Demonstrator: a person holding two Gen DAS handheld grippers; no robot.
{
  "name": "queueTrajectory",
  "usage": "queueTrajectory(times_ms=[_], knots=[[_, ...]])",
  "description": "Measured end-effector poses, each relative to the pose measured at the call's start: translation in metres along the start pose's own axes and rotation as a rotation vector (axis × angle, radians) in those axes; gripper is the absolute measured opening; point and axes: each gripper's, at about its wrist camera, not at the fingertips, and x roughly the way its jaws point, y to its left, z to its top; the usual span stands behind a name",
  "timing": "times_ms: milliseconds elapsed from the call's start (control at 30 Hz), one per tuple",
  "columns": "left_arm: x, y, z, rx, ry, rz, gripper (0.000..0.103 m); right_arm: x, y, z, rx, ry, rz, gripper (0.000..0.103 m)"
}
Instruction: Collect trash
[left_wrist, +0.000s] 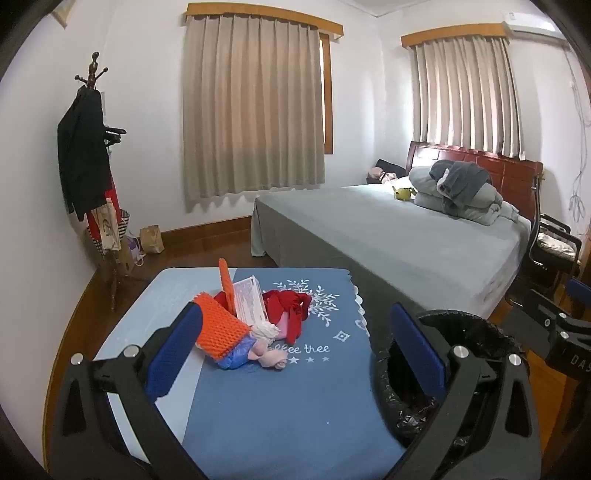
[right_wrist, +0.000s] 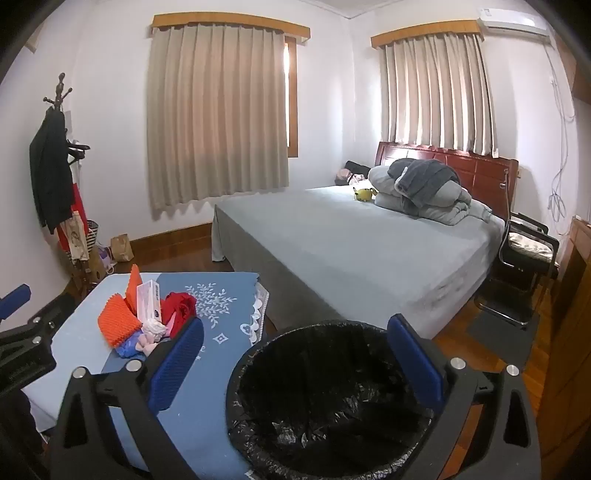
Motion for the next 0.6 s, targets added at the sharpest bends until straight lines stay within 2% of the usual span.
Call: queueTrajectory(times_ms=[600], knots=[[0.0017, 0.0002, -0.0026, 0.008, 0.005, 0.01, 0.098, 0.0003, 0.0013, -0.0002, 0.0, 0.0, 0.001, 0.097]])
